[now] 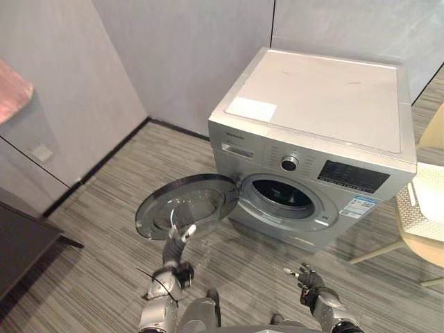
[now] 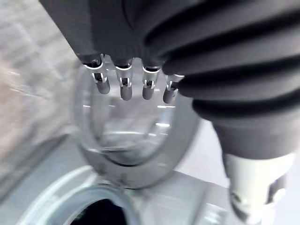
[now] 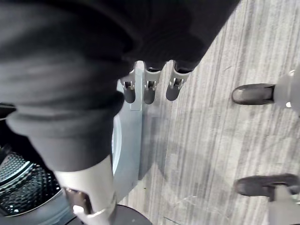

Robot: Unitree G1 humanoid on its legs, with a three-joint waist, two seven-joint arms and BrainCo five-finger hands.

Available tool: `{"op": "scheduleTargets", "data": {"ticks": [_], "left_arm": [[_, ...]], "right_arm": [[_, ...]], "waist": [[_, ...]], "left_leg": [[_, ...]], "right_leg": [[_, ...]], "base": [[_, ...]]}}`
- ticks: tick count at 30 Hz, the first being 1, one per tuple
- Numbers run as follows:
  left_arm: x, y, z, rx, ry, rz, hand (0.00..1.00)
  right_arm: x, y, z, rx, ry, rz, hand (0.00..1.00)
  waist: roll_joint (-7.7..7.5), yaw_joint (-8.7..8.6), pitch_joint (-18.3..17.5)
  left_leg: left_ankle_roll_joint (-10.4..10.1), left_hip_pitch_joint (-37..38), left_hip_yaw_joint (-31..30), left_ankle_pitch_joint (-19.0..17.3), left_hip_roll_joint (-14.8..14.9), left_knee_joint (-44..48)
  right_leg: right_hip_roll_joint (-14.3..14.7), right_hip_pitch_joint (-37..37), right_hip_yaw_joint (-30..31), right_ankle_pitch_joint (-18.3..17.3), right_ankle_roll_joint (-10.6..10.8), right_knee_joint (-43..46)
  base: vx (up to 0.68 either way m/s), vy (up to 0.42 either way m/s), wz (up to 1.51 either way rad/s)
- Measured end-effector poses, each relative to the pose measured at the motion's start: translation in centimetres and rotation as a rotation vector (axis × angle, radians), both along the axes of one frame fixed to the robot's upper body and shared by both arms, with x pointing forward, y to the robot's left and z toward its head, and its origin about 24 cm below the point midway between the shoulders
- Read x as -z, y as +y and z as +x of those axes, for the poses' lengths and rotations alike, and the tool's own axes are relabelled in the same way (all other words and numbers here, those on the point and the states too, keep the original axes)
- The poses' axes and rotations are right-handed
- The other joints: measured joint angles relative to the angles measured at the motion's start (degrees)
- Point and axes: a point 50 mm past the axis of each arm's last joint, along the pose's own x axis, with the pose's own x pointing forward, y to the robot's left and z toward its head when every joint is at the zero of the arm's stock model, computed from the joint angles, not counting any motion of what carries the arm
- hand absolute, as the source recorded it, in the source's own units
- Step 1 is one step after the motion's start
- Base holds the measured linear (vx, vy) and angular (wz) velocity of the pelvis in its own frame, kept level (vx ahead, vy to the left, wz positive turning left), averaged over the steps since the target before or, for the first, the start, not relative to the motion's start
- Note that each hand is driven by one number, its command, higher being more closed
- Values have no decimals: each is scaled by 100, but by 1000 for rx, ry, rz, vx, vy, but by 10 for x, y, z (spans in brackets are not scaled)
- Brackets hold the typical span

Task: Pick up the laundry basket with both hands and put the clothes into the washing machine.

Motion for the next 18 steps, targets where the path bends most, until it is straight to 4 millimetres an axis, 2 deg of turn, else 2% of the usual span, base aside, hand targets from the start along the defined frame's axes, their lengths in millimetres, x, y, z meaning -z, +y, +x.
{"op": "scheduleTargets", "data": {"ticks": [1, 2, 3, 4, 5, 6, 10, 13, 16, 18], "left_arm": [[-15, 8, 6, -34, -79, 11, 0], [-20, 13, 9, -56, -111, 10, 0], [-28, 26, 12, -112, -146, 5, 0], [-36, 40, 14, -158, -172, 30, 0], [-41, 46, 15, -168, -189, 47, 0], [-57, 61, 20, -207, -245, 97, 0], [-89, 72, 22, -273, -370, 169, 0], [-108, 91, 15, -343, -438, 265, 0], [-115, 114, 10, -394, -424, 370, 0], [-115, 130, 15, -421, -393, 404, 0]], "right_arm": [[-1, -1, 1, -6, -3, -5, 0], [-1, -1, 1, -9, -3, -7, 0], [0, -1, 1, -28, 3, -12, 0], [2, 7, -1, -46, 12, 3, 0], [3, 12, -2, -60, 20, 13, 0], [5, 21, -4, -85, 26, 33, 0], [6, 20, -7, -90, 33, 34, 0], [8, 21, -13, -93, 46, 40, 0], [10, 21, -17, -118, 54, 41, 0], [11, 20, -22, -127, 65, 39, 0]], "waist": [[108, -5, -69], [160, -2, -93], [274, -3, -162], [144, -21, -191], [54, -34, -228], [-69, -150, -289], [1, -123, -322], [33, -112, -348], [-52, -114, -332], [-121, -115, -348]], "left_leg": [[-63, 198, -25, -146, 72, -227], [-78, 259, -23, -206, 87, -406], [-109, 444, -1, -349, 118, -943], [-156, 536, 50, -160, -19, -1349], [-132, 576, 45, -49, -103, -1573], [-119, 716, -49, 231, -268, -2125], [-24, 960, -23, 548, -433, -2605], [53, 1137, 130, 629, -489, -2835], [56, 1133, 291, 626, -485, -2841], [54, 979, 359, 623, -450, -2844]], "right_leg": [[8, -78, -1, 9, 21, -2], [25, -82, 12, 25, 46, -9], [91, -105, 29, 105, 126, -101], [8, -67, 39, 231, 179, -292], [-50, -73, 19, 331, 208, -402], [-147, -83, -91, 381, 277, -550], [-261, -46, -86, 441, 317, -603], [-303, 36, -25, 525, 436, -725], [-297, -7, 86, 558, 443, -812], [-264, -178, 149, 588, 426, -837]], "base": [[-85, 148, 0], [-90, 220, -2], [-36, 164, -2], [-50, 146, 2], [-20, 109, 36], [9, 71, 41], [41, 67, 12], [80, 31, -13], [69, 0, -23], [32, -22, -24]]}}
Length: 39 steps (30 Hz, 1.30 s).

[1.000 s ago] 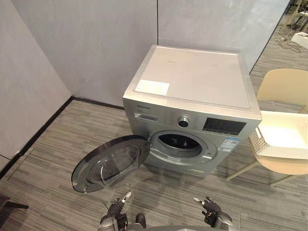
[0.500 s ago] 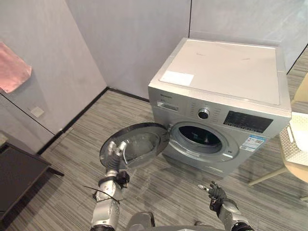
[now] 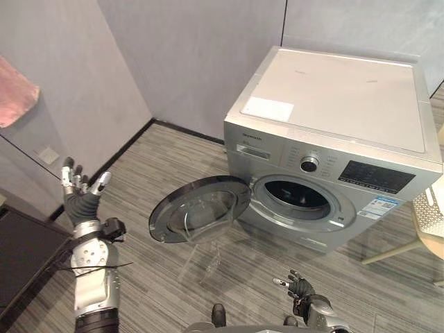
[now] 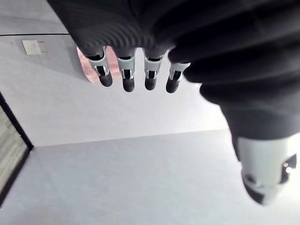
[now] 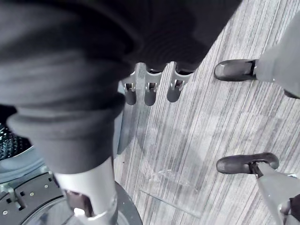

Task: Pick up the laundry basket with both hands and put the clothes into the washing machine.

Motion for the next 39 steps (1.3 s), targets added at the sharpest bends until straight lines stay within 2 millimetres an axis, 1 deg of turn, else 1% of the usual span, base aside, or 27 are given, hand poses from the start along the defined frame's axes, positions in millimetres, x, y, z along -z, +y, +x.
{"op": "scheduleTargets", "data": {"ticks": [2, 3, 5, 6, 7, 10, 12, 13, 14, 16, 17, 18, 19, 20, 21, 22, 23, 25, 27, 28, 29, 31, 32, 33, 35, 37, 39], "left_arm": [[-10, 23, 13, -35, 22, 30, 0], [-15, 28, 18, -38, 26, 43, 0], [-43, 46, 38, -38, 20, 84, 0], [-51, 49, 43, -36, 16, 95, 0], [-67, 52, 54, -33, -6, 109, 0], [-90, 51, 70, 3, -38, 115, 0], [-92, 48, 74, 28, -34, 119, 0], [-92, 47, 75, 34, -30, 121, 0], [-90, 45, 78, 51, -13, 123, 0], [-94, 43, 94, 98, 44, 118, 0], [-97, 42, 96, 107, 50, 130, 0], [-102, 36, 100, 124, 50, 165, 0], [-105, 25, 106, 151, 43, 195, 0], [-102, 8, 111, 177, 41, 220, 0], [-99, 0, 113, 195, 43, 224, 0], [-92, -13, 117, 213, 62, 241, 0], [-83, -20, 118, 216, 101, 274, 0], [-72, -26, 121, 230, 161, 320, 0], [-58, -24, 123, 225, 241, 335, 0], [-47, -21, 126, 215, 306, 336, 0], [-43, -19, 128, 209, 338, 329, 0], [-24, -6, 130, 174, 471, 300, 0], [-20, -2, 130, 166, 502, 290, 0], [-26, 8, 131, 132, 513, 293, 0], [-39, 30, 130, 72, 530, 283, 0], [-39, 50, 120, 2, 535, 236, 0], [-41, 57, 117, -26, 543, 239, 0]], "right_arm": [[1, 1, -2, -13, 0, 12, 0], [1, 1, -3, -12, 2, 12, 0], [2, -1, -10, -1, 14, 11, 0], [2, -1, -11, 1, 14, 11, 0], [2, -2, -13, 10, 14, 12, 0], [5, 1, -20, 26, 29, 26, 0], [5, 7, -21, 23, 27, 52, 0], [5, 8, -21, 21, 25, 56, 0], [5, 10, -21, 17, 26, 69, 0], [6, 13, -24, 20, 37, 82, 0], [6, 13, -23, 18, 36, 87, 0], [6, 14, -24, 15, 35, 93, 0], [6, 16, -25, 9, 33, 97, 0], [6, 17, -26, 4, 33, 98, 0], [6, 17, -25, 1, 32, 97, 0], [5, 18, -22, -9, 24, 99, 0], [3, 20, -17, -12, 9, 105, 0], [1, 22, -12, -19, -7, 111, 0], [0, 24, -8, -39, -17, 113, 0], [0, 25, -7, -54, -20, 112, 0], [-1, 26, -5, -56, -24, 112, 0], [-3, 30, 0, -89, -39, 113, 0], [-4, 31, 2, -96, -43, 113, 0], [-5, 33, 5, -101, -59, 115, 0], [-7, 36, 7, -116, -68, 122, 0], [-7, 38, 8, -114, -76, 131, 0], [-5, 36, 5, -103, -59, 131, 0]], "waist": [[-155, 39, 9], [-211, 46, 19], [-426, 90, 54], [-465, 98, 50], [-508, 97, 59], [-605, 134, 121], [-620, 146, 129], [-620, 149, 129], [-617, 176, 130], [-632, 195, 139], [-647, 192, 156], [-670, 205, 185], [-714, 279, 216], [-736, 291, 227], [-744, 285, 242], [-764, 285, 318], [-781, 281, 407], [-819, 280, 530], [-876, 274, 620], [-932, 276, 677], [-955, 278, 723], [-1139, 271, 913], [-1196, 258, 948], [-1350, 255, 1045], [-1544, 249, 1125], [-1706, 138, 1183], [-1815, 124, 1223]], "left_leg": [[-19, -301, 118, 15, 81, 3], [-25, -374, 150, 19, 97, 4], [-33, -688, 224, 22, 140, 139], [-34, -797, 233, 18, 160, 198], [-36, -987, 225, 17, 201, 303], [-34, -1225, 224, -98, 248, 624], [-23, -1418, 221, -348, 319, 1003], [-41, -1451, 223, -390, 332, 1030], [-21, -1551, 262, -514, 422, 1133], [-44, -1619, 383, -499, 578, 1198], [-56, -1649, 426, -490, 641, 1222], [-80, -1699, 453, -474, 726, 1273], [-91, -1773, 414, -468, 791, 1348], [-130, -1855, 331, -438, 812, 1359], [-157, -1903, 276, -414, 812, 1358], [-197, -1939, 210, -319, 813, 1352], [-200, -1941, 186, -263, 815, 1338], [-216, -1955, 135, -196, 807, 1319], [-236, -1964, 88, -126, 787, 1265], [-266, -1962, 73, -66, 771, 1176], [-276, -1958, 62, -29, 770, 1142], [-310, -1947, 53, 60, 776, 1037], [-323, -1949, 55, 96, 788, 999], [-368, -1950, 95, 227, 844, 844], [-416, -1918, 240, 360, 915, 693], [-441, -1907, 404, 456, 965, 557], [-454, -1862, 512, 493, 983, 509]], "right_leg": [[39, -356, 120, 81, -47, -7], [48, -441, 144, 104, -52, -11], [84, -721, 240, 222, -82, -44], [102, -801, 270, 282, -120, -55], [134, -929, 303, 404, -129, -63], [143, -995, 311, 488, -142, -64], [178, -1000, 312, 519, -180, -63], [186, -1002, 311, 522, -183, -63], [230, -1022, 313, 556, -203, -63], [321, -1081, 300, 606, -194, -54], [356, -1100, 304, 632, -213, -48], [416, -1112, 294, 662, -252, -48], [473, -1125, 270, 664, -255, -48], [507, -1160, 223, 664, -255, -49], [517, -1177, 185, 664, -255, -50], [532, -1182, 140, 661, -257, -56], [544, -1182, 138, 660, -257, -62], [555, -1182, 136, 658, -259, -81], [559, -1182, 135, 653, -264, -117], [558, -1182, 136, 648, -270, -160], [561, -1183, 135, 639, -282, -161], [577, -1211, 160, 561, -359, -161], [593, -1250, 178, 561, -360, -158], [654, -1364, 256, 572, -376, -139], [719, -1503, 412, 592, -399, -135], [754, -1644, 556, 643, -395, -132], [768, -1692, 660, 689, -388, -135]], "base": [[-4, -24, -29], [-9, -15, -28], [-3, -8, -22], [-10, 3, -12], [0, 0, 0], [-26, 28, 7], [-68, 25, -1], [-129, 11, -5], [-109, -11, 0], [-66, -44, 12], [-46, -64, 10], [-71, -65, 4], [-94, -91, 12], [-71, -67, 19], [-69, -52, 26], [-58, -31, 20], [-68, -30, 15], [-68, -19, 8], [-93, -20, 9], [-74, -18, 10], [-94, -22, 13], [-99, -32, 4], [-143, -81, -15], [-139, -91, -27], [-127, -84, -42], [-91, -51, -41], [-60, -30, -32]]}}
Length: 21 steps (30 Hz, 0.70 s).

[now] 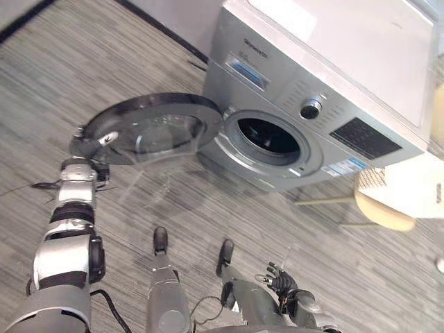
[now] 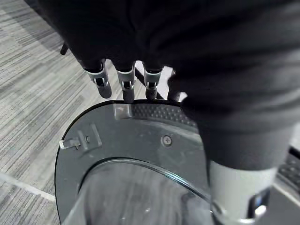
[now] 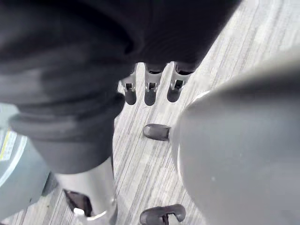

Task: Pick up the laundry basket with both hands and put the clothes into the washing machine.

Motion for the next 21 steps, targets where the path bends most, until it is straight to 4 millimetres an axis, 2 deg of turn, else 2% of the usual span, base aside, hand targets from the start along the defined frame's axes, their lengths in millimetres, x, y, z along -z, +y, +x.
{"op": "scheduleTargets", "data": {"ticks": [3, 6, 7, 9, 10, 11, 13, 14, 16, 17, 18, 19, 20, 21], "left_arm": [[12, 3, -7, -25, 23, -5, 0], [33, -4, -15, -28, 31, 9, 0], [44, -9, -19, -19, 43, 11, 0], [77, -31, -28, 43, 106, 5, 0], [99, -47, -36, 103, 172, 16, 0], [111, -56, -40, 138, 215, 29, 0], [152, -93, -58, 320, 395, 95, 0], [162, -102, -63, 366, 442, 113, 0], [189, -139, -78, 582, 605, 168, 0], [210, -171, -96, 776, 730, 199, 0], [215, -186, -100, 834, 747, 189, 0], [218, -216, -105, 946, 745, 156, 0], [214, -241, -105, 1018, 705, 123, 0], [208, -257, -103, 1055, 660, 86, 0]], "right_arm": [[6, -4, -9, 19, 48, -7, 0], [10, -7, -14, 37, 85, -11, 0], [11, -9, -15, 55, 96, -13, 0], [13, -18, -19, 97, 115, -30, 0], [14, -20, -22, 116, 129, -39, 0], [14, -20, -22, 118, 133, -43, 0], [16, -22, -24, 140, 152, -63, 0], [16, -24, -26, 149, 162, -67, 0], [15, -22, -24, 163, 148, -46, 0], [12, -16, -17, 178, 120, -17, 0], [11, -13, -15, 180, 108, -7, 0], [9, -7, -10, 181, 87, 15, 0], [8, -3, -7, 178, 76, 26, 0], [7, -2, -7, 173, 72, 28, 0]], "waist": [[-16, -1, 0], [7, -3, -5], [38, -5, -17], [228, -1, -104], [390, -1, -214], [464, 1, -264], [699, 2, -450], [720, 2, -493], [702, -28, -643], [711, -166, -778], [714, -202, -827], [717, -305, -874], [728, -411, -919], [734, -495, -958]], "left_leg": [[4, 110, 111, -5, -18, -10], [4, 261, 155, -2, -107, -128], [4, 328, 156, -2, -139, -175], [69, 501, 142, 49, -298, -360], [131, 624, 113, 96, -420, -519], [138, 653, 104, 90, -479, -519], [254, 879, 76, 7, -744, -559], [286, 941, 82, -15, -807, -559], [382, 1092, 208, -82, -977, -562], [431, 1144, 321, -116, -1084, -562], [456, 1164, 379, -133, -1125, -562], [506, 1245, 504, -167, -1193, -562], [562, 1297, 635, -205, -1229, -562], [594, 1326, 717, -228, -1250, -563]], "right_leg": [[-27, 27, 120, -7, 40, 25], [-86, 68, 135, -51, 101, 97], [-130, 121, 128, -74, 133, 102], [-270, 191, 89, -174, 271, 231], [-377, 241, 55, -237, 355, 302], [-410, 276, 32, -266, 395, 335], [-690, 467, -17, -387, 562, 437], [-756, 512, -14, -410, 593, 470], [-937, 526, 122, -493, 717, 611], [-1027, 523, 259, -491, 773, 616], [-1065, 511, 323, -483, 786, 616], [-1111, 513, 505, -480, 857, 615], [-1133, 500, 652, -504, 918, 615], [-1140, 491, 766, -524, 938, 604]], "base": [[-24, -4, -19], [-13, 12, 0], [-1, 43, 15], [19, 77, 28], [28, 81, 32], [52, 134, 38], [52, 149, 34], [54, 159, 13], [58, 143, -12], [54, 129, -23], [59, 150, -34], [32, 107, -43], [24, 98, -48], [12, 80, -66]]}}
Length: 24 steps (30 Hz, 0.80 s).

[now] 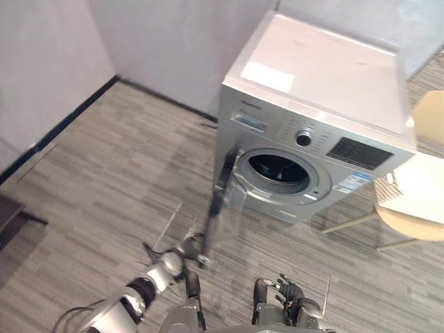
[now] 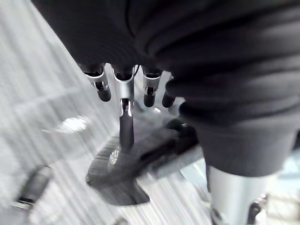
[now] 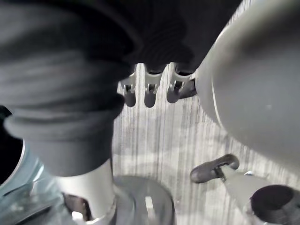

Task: Pick up the laundry basket with both hands and put the clothes into the washing machine.

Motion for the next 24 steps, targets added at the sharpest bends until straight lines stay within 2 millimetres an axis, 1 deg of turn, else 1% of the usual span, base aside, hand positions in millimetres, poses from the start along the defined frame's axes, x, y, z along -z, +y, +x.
{"op": "scheduleTargets", "data": {"ticks": [1, 2, 3, 4, 5, 6, 7, 8, 9, 10, 11, 13, 14, 15, 16, 17, 18, 19, 20, 21, 22, 23, 24], "left_arm": [[-18, -34, 6, 48, -33, -146, 0], [-45, -65, 18, 107, -103, -281, 0], [-61, -79, 22, 138, -141, -343, 0], [-105, -108, 33, 210, -250, -507, 0], [-125, -118, 36, 242, -300, -573, 0], [-160, -133, 38, 286, -379, -708, 0], [-175, -140, 37, 309, -409, -768, 0], [-197, -152, 31, 344, -437, -884, 0], [-208, -161, 24, 362, -432, -967, 0], [-210, -165, 20, 371, -423, -990, 0], [-211, -174, 14, 387, -392, -1027, 0], [-208, -180, 6, 397, -359, -1044, 0], [-205, -179, 5, 389, -350, -1047, 0], [-197, -178, 5, 367, -329, -1038, 0], [-183, -173, 8, 328, -297, -1004, 0], [-175, -169, 10, 305, -280, -984, 0], [-157, -158, 12, 257, -243, -943, 0], [-137, -143, 14, 189, -203, -899, 0], [-114, -122, 16, 98, -161, -841, 0], [-101, -111, 15, 49, -141, -806, 0], [-82, -92, 14, -28, -105, -753, 0], [-52, -61, 8, -146, -52, -656, 0], [-42, -47, 4, -199, -34, -621, 0]], "right_arm": [[0, 0, -1, -11, 2, -4, 0], [1, -2, -3, -12, 7, -11, 0], [2, -3, -5, -14, 14, -16, 0], [4, -9, -11, -25, 30, -38, 0], [4, -13, -12, -24, 30, -51, 0], [5, -22, -17, -37, 44, -80, 0], [7, -26, -23, -37, 59, -91, 0], [9, -33, -33, -6, 80, -98, 0], [9, -38, -39, -7, 88, -113, 0], [9, -40, -40, -9, 90, -119, 0], [9, -45, -42, -8, 94, -132, 0], [9, -48, -44, 3, 97, -139, 0], [9, -48, -44, 4, 97, -140, 0], [9, -49, -45, 16, 98, -138, 0], [10, -51, -49, 46, 107, -133, 0], [10, -52, -51, 56, 111, -132, 0], [11, -52, -53, 58, 116, -134, 0], [11, -52, -53, 59, 117, -133, 0], [11, -53, -53, 67, 119, -132, 0], [11, -53, -54, 78, 122, -130, 0], [12, -51, -56, 88, 129, -123, 0], [13, -51, -57, 100, 138, -117, 0], [14, -50, -59, 100, 146, -114, 0]], "waist": [[18, -121, -103], [51, -215, -149], [95, -302, -223], [254, -449, -419], [327, -522, -461], [437, -638, -529], [472, -654, -546], [585, -677, -619], [682, -728, -703], [710, -743, -735], [855, -747, -833], [967, -738, -904], [980, -743, -914], [975, -744, -903], [959, -745, -893], [947, -743, -886], [922, -734, -869], [908, -727, -859], [878, -714, -836], [859, -707, -823], [822, -673, -798], [785, -573, -771], [744, -567, -740]], "left_leg": [[71, 51, 199, -50, -42, -1], [134, 136, 406, -102, -58, -2], [164, 140, 501, -138, -55, -3], [182, 112, 684, -183, -14, -5], [170, 125, 769, -193, 12, -5], [109, 174, 890, -206, 43, -5], [69, 220, 930, -229, 46, -6], [24, 303, 991, -249, 88, -6], [2, 377, 1041, -261, 163, -5], [-29, 410, 1047, -270, 202, -5], [-107, 486, 1065, -286, 310, -5], [-138, 522, 1057, -268, 416, -5], [-141, 529, 1050, -267, 444, -4], [-142, 553, 1016, -265, 467, -2], [-159, 592, 906, -261, 506, -2], [-168, 614, 861, -265, 539, -2], [-181, 644, 772, -271, 547, -2], [-182, 637, 666, -272, 545, -2], [-186, 632, 582, -275, 539, -2], [-190, 628, 546, -277, 540, -2], [-198, 627, 494, -283, 541, -2], [-202, 618, 406, -285, 541, -1], [-205, 617, 374, -287, 542, 0]], "right_leg": [[-22, -58, 213, -17, -21, -27], [-28, -97, 427, -19, -24, -61], [-20, -121, 512, -24, -35, -107], [37, -214, 636, -36, -86, -109], [86, -254, 662, -20, -109, -81], [177, -274, 781, 12, -172, -61], [182, -274, 799, 58, -234, -44], [225, -282, 799, 82, -260, 17], [301, -248, 799, 110, -298, 35], [338, -222, 792, 129, -325, 27], [430, -138, 771, 131, -349, -36], [492, -61, 736, 125, -383, -125], [521, -37, 723, 132, -398, -143], [573, 56, 648, 155, -415, -224], [590, 209, 522, 212, -437, -341], [596, 283, 453, 211, -436, -391], [598, 409, 348, 213, -440, -483], [586, 459, 244, 213, -447, -553], [570, 542, 146, 199, -472, -628], [567, 570, 106, 198, -473, -641], [566, 608, 51, 196, -474, -660], [563, 680, -47, 201, -467, -726], [562, 708, -83, 202, -466, -742]], "base": [[10, 62, -90], [9, 51, -94], [28, 22, -100], [35, -1, -76], [58, -26, -84], [48, -38, -52], [64, -66, -48], [80, -90, -35], [91, -105, -28], [141, -157, -25], [128, -140, -15], [128, -125, -10], [114, -102, 1], [95, -85, 19], [85, -81, 30], [65, -72, 42], [45, -62, 43], [38, -54, 49], [29, -34, 40], [23, -19, 31], [34, -33, 30], [27, -31, 29], [36, -42, 29]]}}
